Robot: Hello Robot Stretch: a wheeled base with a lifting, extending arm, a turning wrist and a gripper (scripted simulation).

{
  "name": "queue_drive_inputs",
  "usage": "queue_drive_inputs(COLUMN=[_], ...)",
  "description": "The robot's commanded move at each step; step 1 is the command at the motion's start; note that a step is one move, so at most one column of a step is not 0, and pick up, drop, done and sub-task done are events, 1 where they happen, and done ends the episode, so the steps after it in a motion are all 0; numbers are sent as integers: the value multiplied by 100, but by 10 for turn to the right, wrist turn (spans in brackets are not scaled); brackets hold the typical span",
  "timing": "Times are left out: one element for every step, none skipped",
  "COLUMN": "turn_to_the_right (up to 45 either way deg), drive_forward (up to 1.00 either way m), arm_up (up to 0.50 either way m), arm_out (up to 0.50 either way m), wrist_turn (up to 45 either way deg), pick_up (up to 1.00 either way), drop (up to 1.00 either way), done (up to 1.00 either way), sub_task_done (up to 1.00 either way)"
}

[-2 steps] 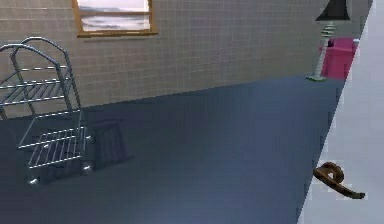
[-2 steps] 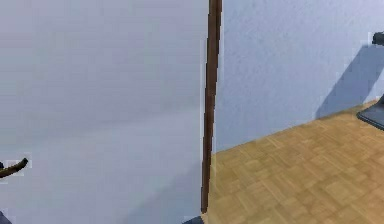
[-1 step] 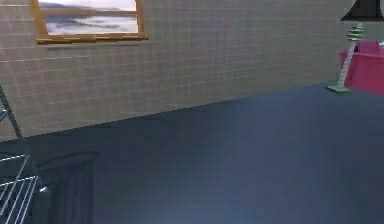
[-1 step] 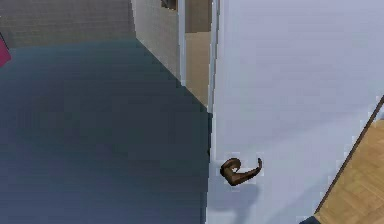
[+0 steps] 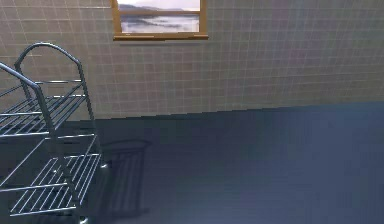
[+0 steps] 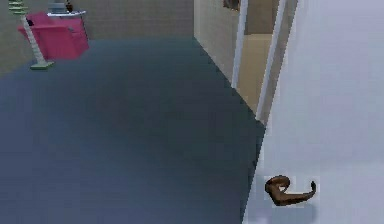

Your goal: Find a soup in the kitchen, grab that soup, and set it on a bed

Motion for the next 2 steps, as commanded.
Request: queue_drive_inputs(turn_to_the_right=[0, 60], drive_forward=[5, 0], arm_up=[0, 0], arm_out=[0, 0], wrist_turn=[0, 0], pick_up=[0, 0], drop=[0, 0], done=[0, 0], sub_task_done=[0, 0])
